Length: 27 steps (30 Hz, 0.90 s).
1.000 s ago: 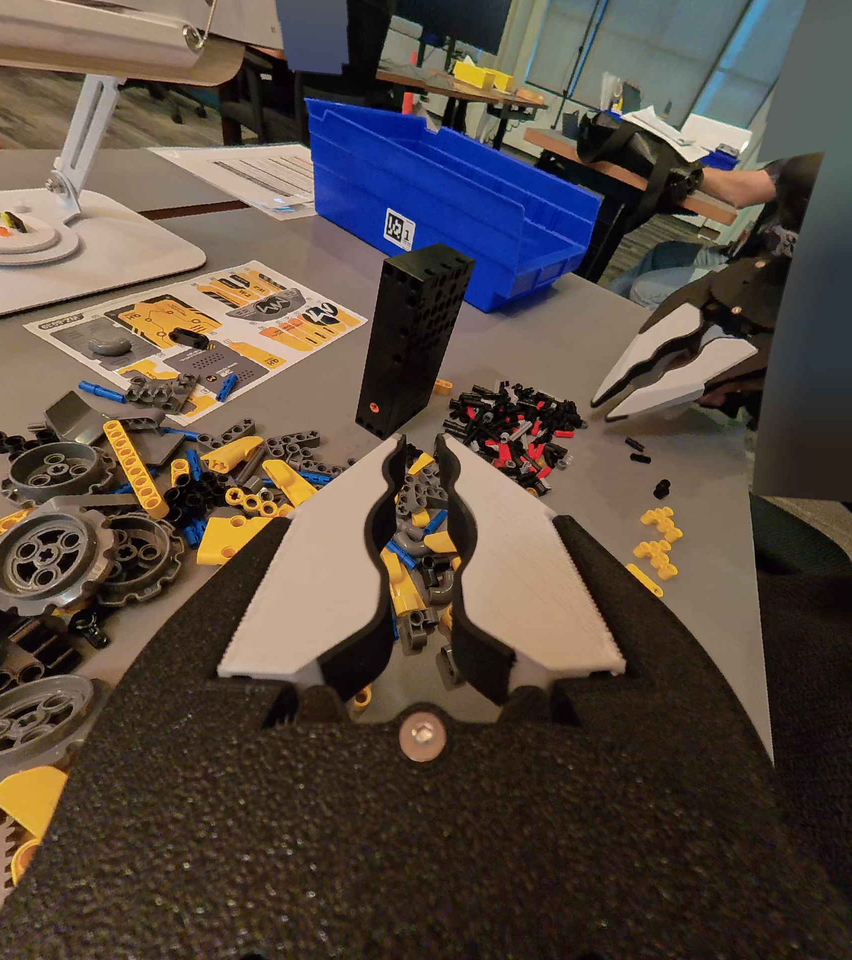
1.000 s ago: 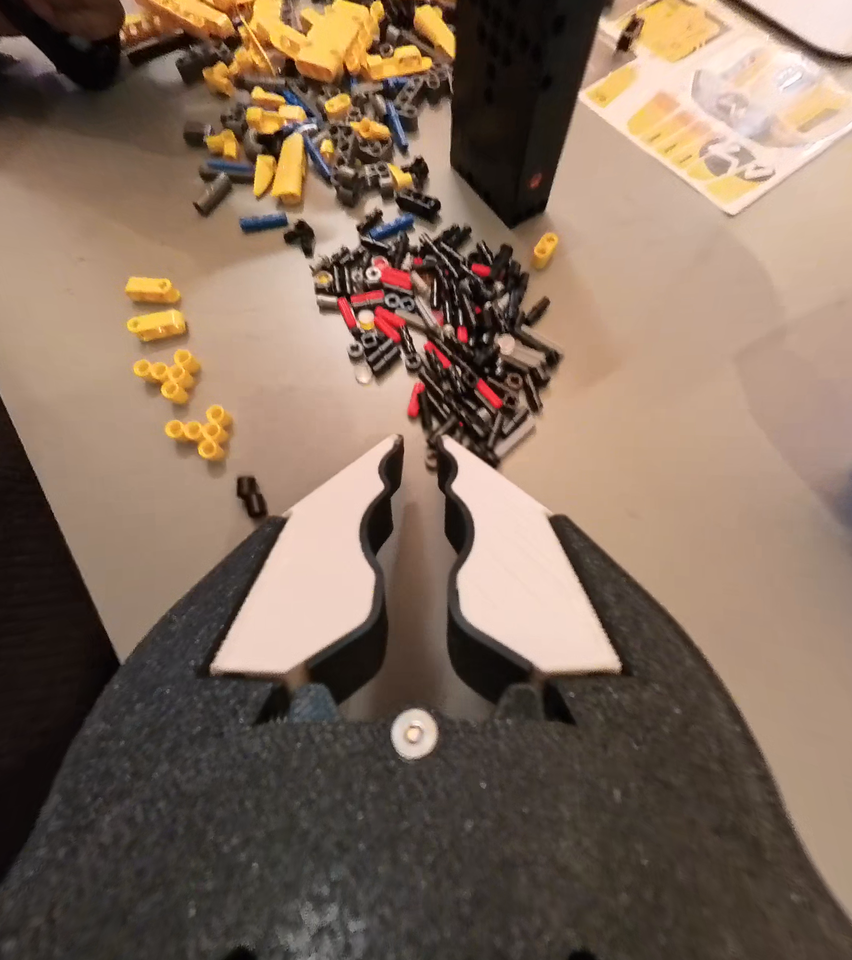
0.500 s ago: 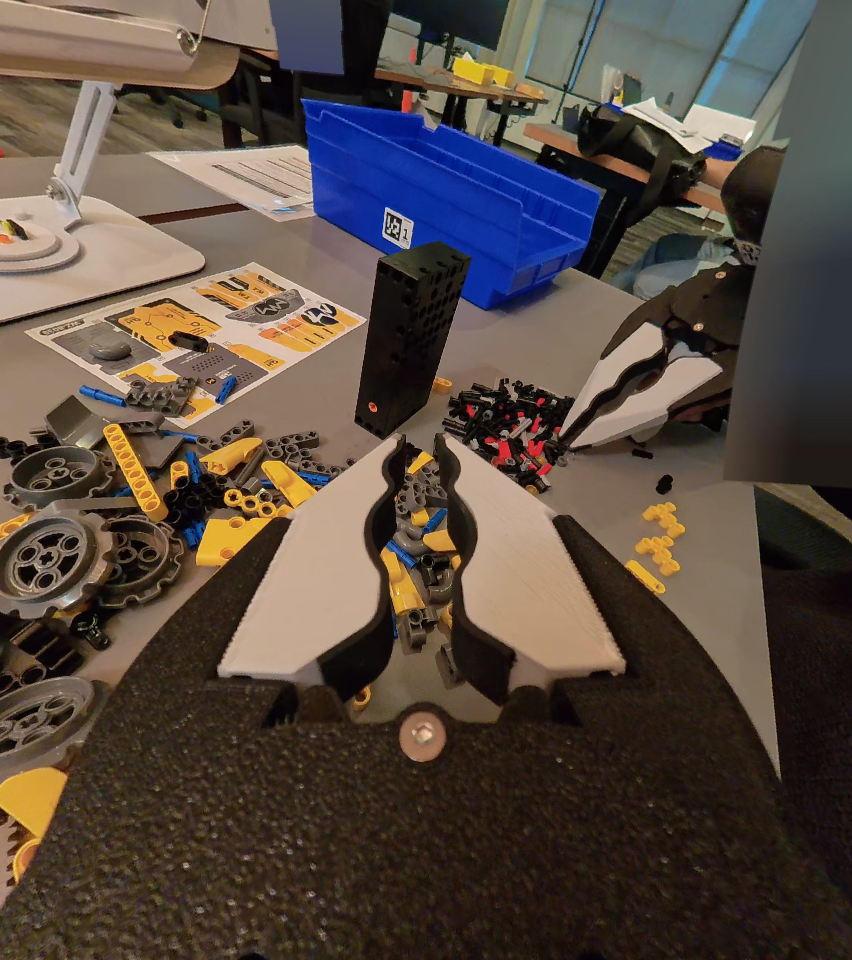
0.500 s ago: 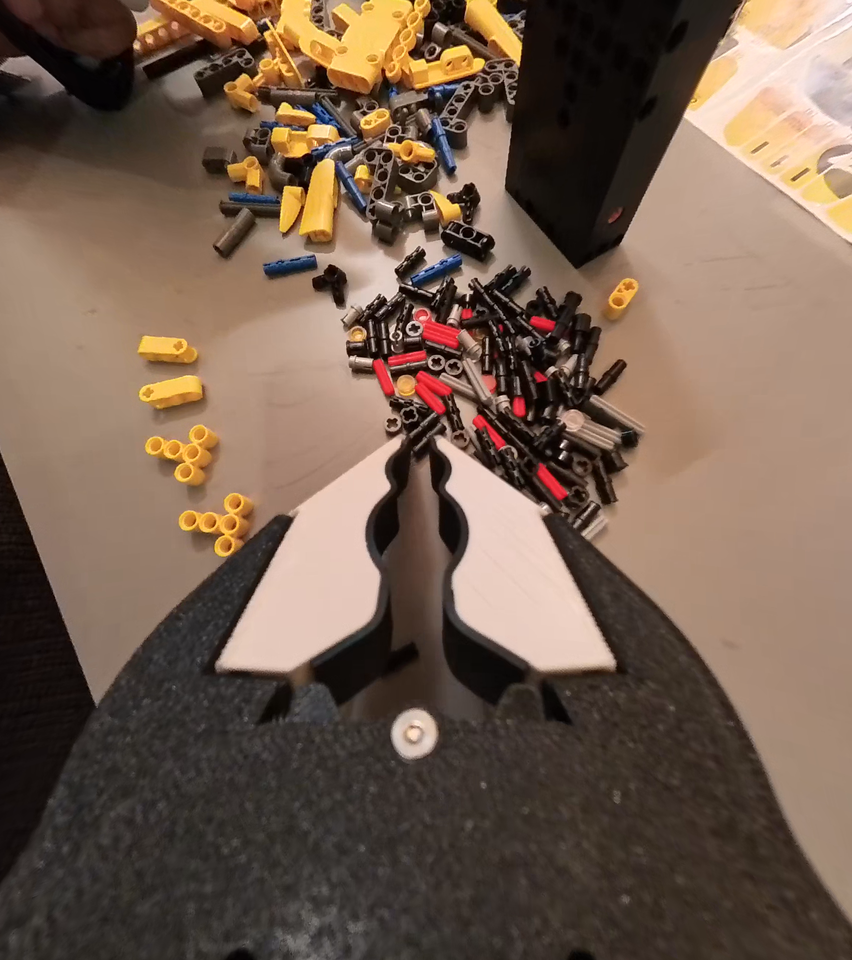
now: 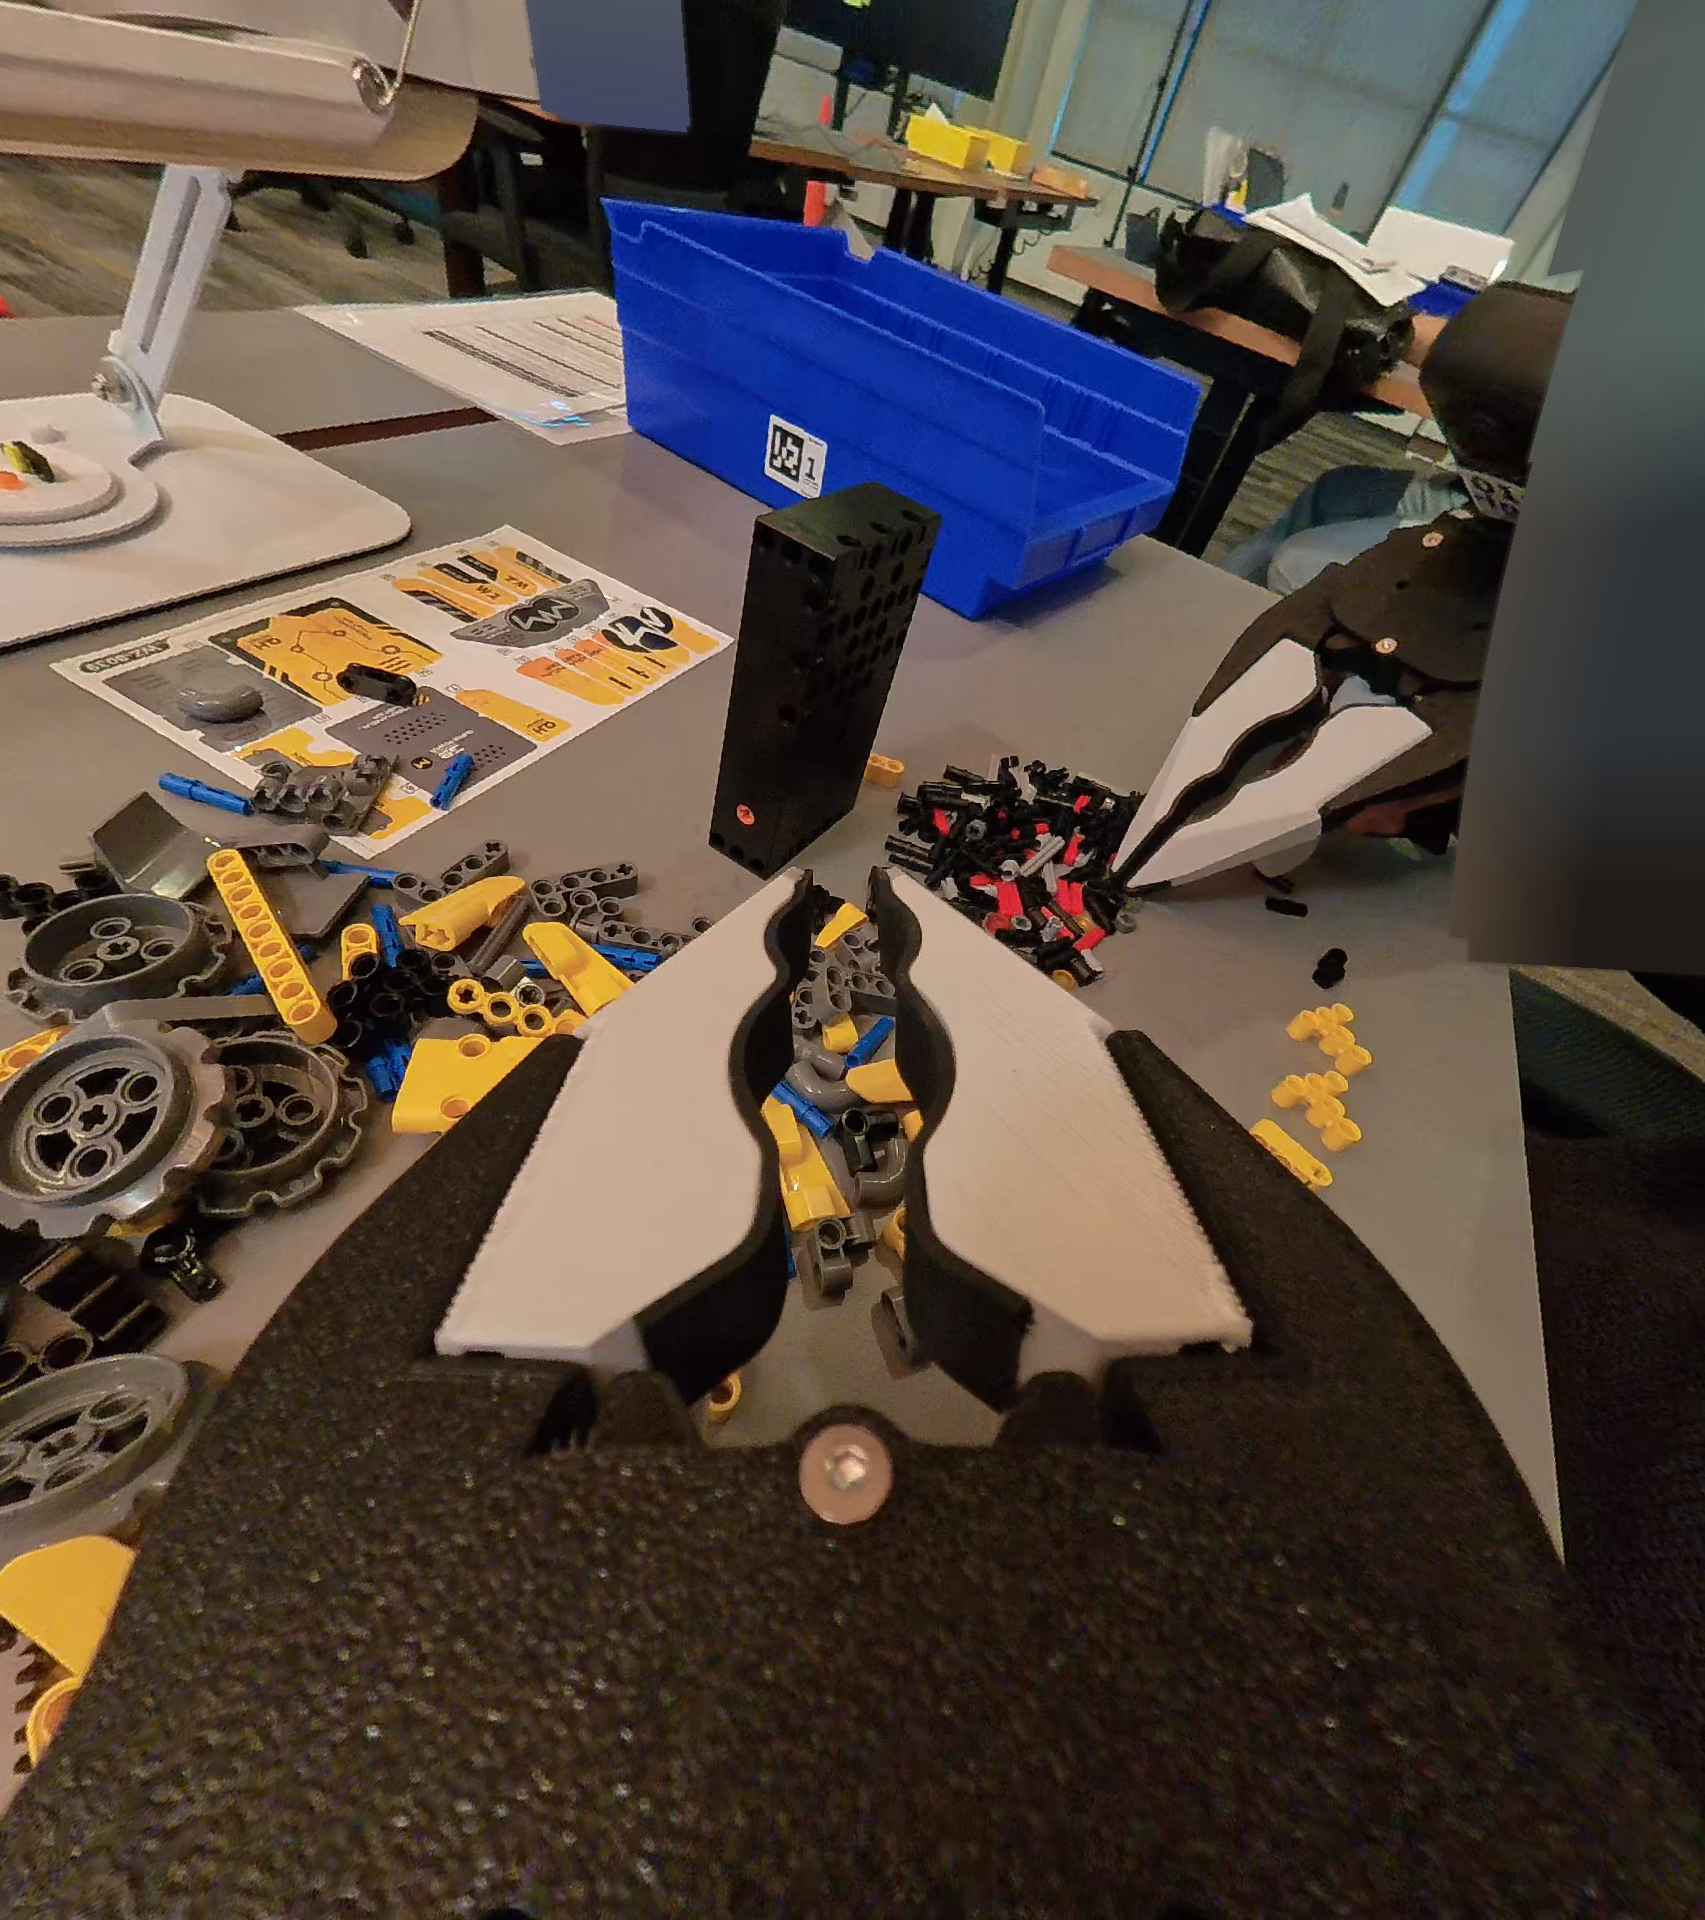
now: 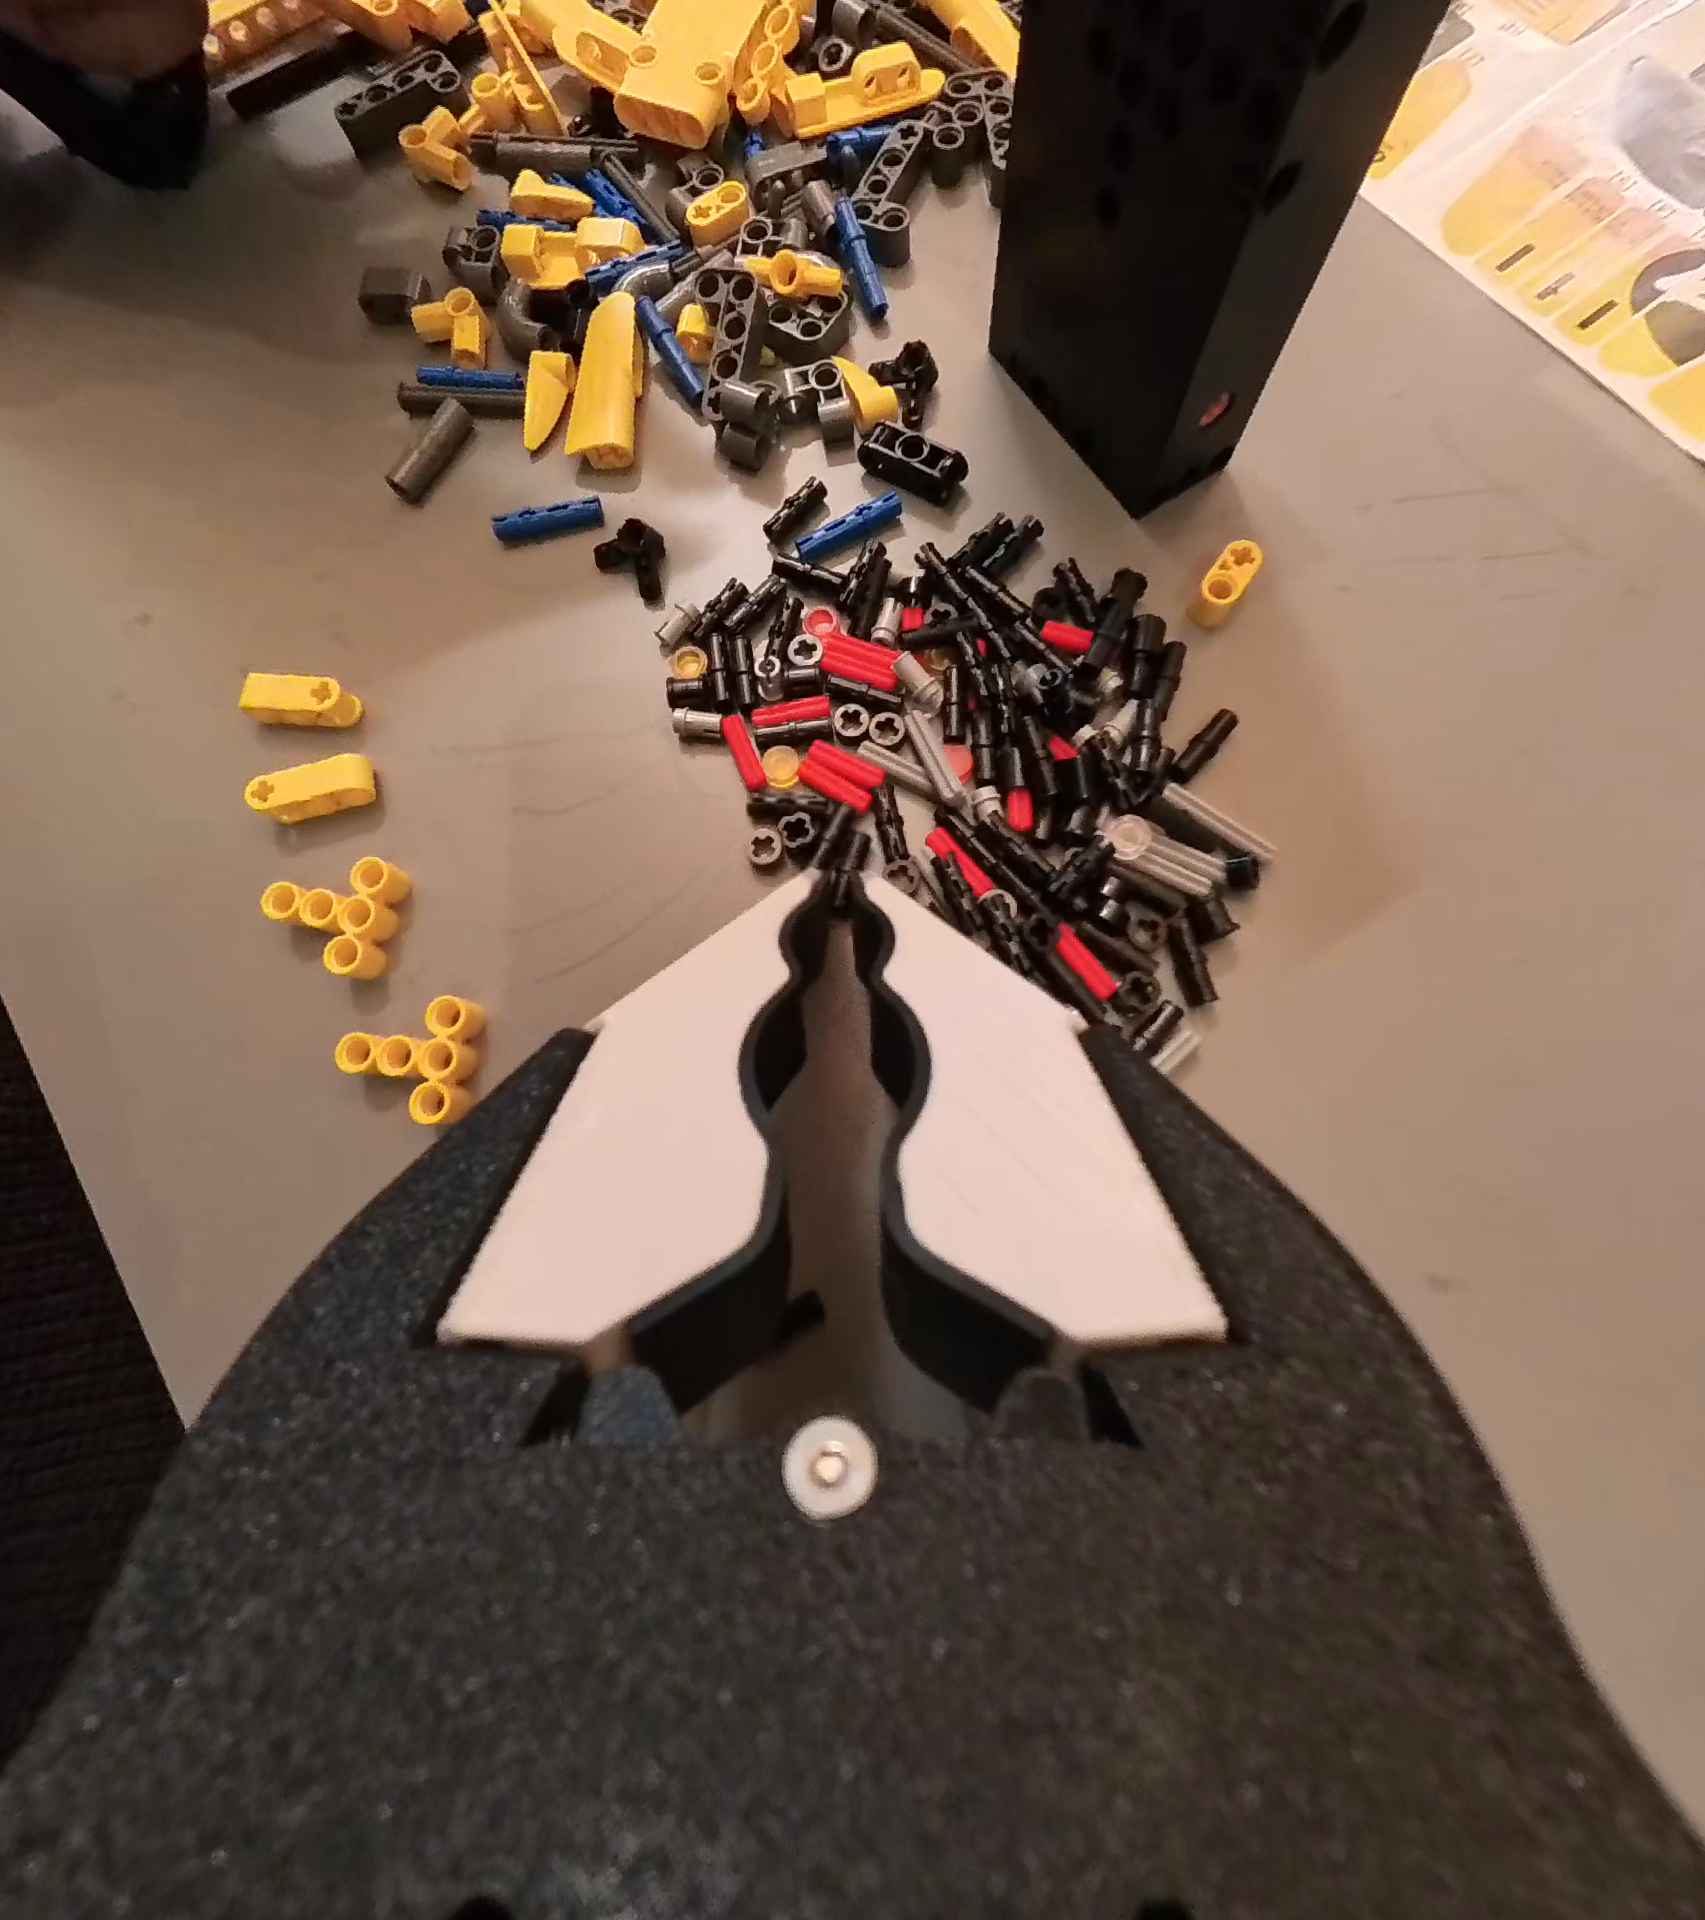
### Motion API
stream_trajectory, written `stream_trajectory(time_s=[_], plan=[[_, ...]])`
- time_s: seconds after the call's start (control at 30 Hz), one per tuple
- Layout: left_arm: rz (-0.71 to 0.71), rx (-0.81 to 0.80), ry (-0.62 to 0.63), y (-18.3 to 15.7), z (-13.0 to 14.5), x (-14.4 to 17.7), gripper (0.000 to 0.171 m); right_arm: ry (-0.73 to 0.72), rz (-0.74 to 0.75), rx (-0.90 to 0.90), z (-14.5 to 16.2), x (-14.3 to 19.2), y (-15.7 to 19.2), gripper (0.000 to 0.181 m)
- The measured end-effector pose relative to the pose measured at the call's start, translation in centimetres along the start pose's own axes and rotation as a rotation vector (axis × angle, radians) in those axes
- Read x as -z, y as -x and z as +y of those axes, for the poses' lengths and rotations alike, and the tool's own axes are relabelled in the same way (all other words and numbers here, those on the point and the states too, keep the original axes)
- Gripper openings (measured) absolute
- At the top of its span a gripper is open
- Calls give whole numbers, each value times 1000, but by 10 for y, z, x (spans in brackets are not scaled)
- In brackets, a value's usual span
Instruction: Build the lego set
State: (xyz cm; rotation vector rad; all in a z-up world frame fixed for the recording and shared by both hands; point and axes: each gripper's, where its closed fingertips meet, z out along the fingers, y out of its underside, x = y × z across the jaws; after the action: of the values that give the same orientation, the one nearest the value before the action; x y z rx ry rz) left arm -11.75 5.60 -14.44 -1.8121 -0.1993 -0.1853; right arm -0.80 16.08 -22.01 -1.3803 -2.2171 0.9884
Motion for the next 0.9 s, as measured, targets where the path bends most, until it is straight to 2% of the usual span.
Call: stream_trajectory(time_s=[0.37, 0.67, 0.9], plan=[[0, 1, -1, 0, 0, 0, 11, -5, -29, -37, 7, 17, 3, 3], [0, 1, 2, 0, 0, 0, 11, 67, -4, -104, 46, 59, -9, 3], [-2, 8, 3, 1, 0, -1, 11, 97, -52, -127, 63, 65, 3, 0]])
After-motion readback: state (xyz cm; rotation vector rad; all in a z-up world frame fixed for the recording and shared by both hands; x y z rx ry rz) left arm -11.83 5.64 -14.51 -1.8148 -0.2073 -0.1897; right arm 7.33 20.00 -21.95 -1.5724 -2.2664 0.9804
